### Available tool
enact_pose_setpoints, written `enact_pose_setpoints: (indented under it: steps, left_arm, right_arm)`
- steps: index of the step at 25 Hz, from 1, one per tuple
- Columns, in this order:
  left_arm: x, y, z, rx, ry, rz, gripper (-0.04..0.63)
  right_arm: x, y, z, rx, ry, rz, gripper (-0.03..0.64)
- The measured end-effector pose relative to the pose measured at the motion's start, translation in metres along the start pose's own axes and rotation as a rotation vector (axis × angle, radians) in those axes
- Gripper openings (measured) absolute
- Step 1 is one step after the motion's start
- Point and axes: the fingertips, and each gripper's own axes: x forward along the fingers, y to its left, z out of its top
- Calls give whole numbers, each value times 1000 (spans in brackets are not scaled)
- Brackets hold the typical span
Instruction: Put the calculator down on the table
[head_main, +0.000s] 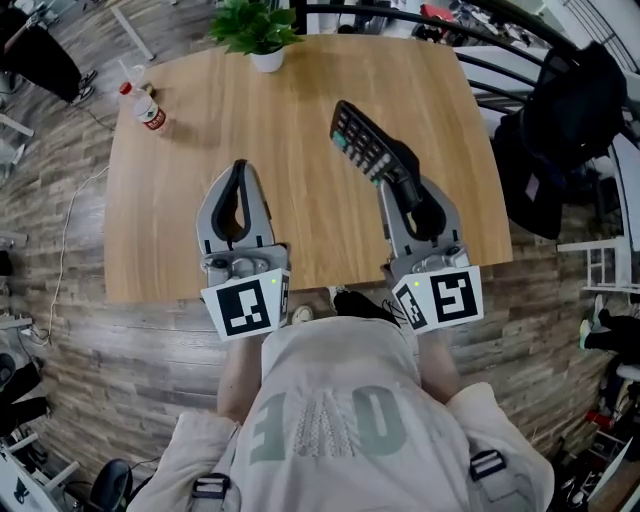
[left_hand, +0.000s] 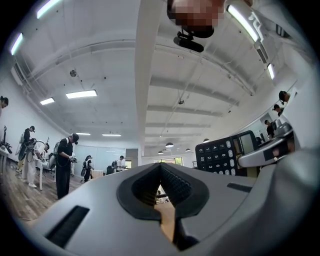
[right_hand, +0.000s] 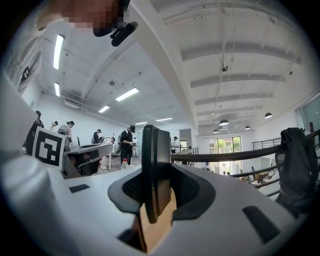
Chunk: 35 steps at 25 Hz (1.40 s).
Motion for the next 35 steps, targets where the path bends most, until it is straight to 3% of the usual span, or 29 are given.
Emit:
enact_pose_setpoints:
  steps: [12, 26, 30, 35]
  left_arm:
    - [43, -34, 1, 59, 31, 52, 9]
    - [71, 5, -16, 51, 41, 29, 9]
    - [76, 7, -21, 65, 41, 22, 9]
    - [79, 10, -31, 54, 73, 29, 9]
  right_arm:
    - [31, -65, -7, 53, -5, 83, 112]
    - [58, -55, -30, 52, 100, 83, 112]
    - [68, -53, -34, 11, 140, 145, 112]
    - [86, -52, -39, -83, 238, 289, 112]
